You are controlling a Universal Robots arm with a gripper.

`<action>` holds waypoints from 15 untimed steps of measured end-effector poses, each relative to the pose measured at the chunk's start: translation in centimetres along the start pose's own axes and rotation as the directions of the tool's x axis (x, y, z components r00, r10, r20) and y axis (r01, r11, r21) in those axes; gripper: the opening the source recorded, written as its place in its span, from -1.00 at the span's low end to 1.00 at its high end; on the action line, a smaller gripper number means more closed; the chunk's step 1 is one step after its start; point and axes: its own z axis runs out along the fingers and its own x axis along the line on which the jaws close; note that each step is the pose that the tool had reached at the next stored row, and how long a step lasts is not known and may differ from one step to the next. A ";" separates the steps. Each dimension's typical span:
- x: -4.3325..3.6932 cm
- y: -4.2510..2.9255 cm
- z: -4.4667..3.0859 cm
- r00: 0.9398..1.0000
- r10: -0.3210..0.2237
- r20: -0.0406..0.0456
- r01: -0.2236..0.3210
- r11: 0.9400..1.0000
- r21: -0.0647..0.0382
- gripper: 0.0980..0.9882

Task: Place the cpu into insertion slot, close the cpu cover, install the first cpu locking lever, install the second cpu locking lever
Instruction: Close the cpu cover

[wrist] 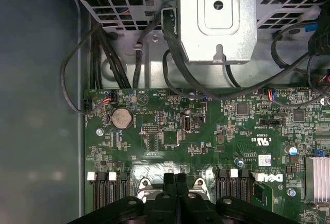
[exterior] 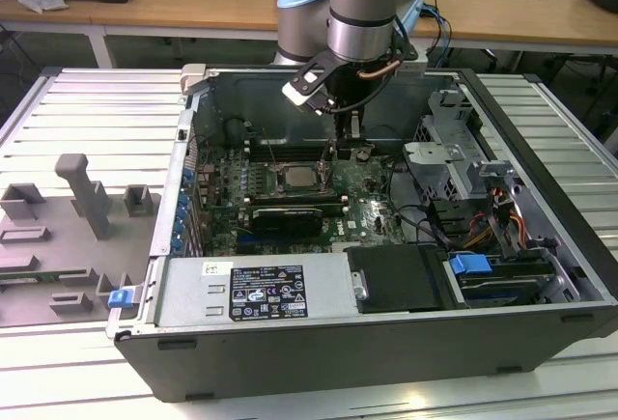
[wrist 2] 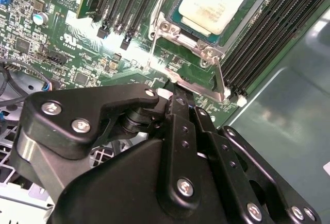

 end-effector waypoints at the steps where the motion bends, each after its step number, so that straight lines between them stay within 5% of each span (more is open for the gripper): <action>1: 0.00 -0.03 0.00 1.000 0.000 0.000 0.000 1.000 0.000 -0.98; 15: -0.01 -0.56 -0.02 1.000 0.000 0.000 0.000 1.000 0.000 -0.98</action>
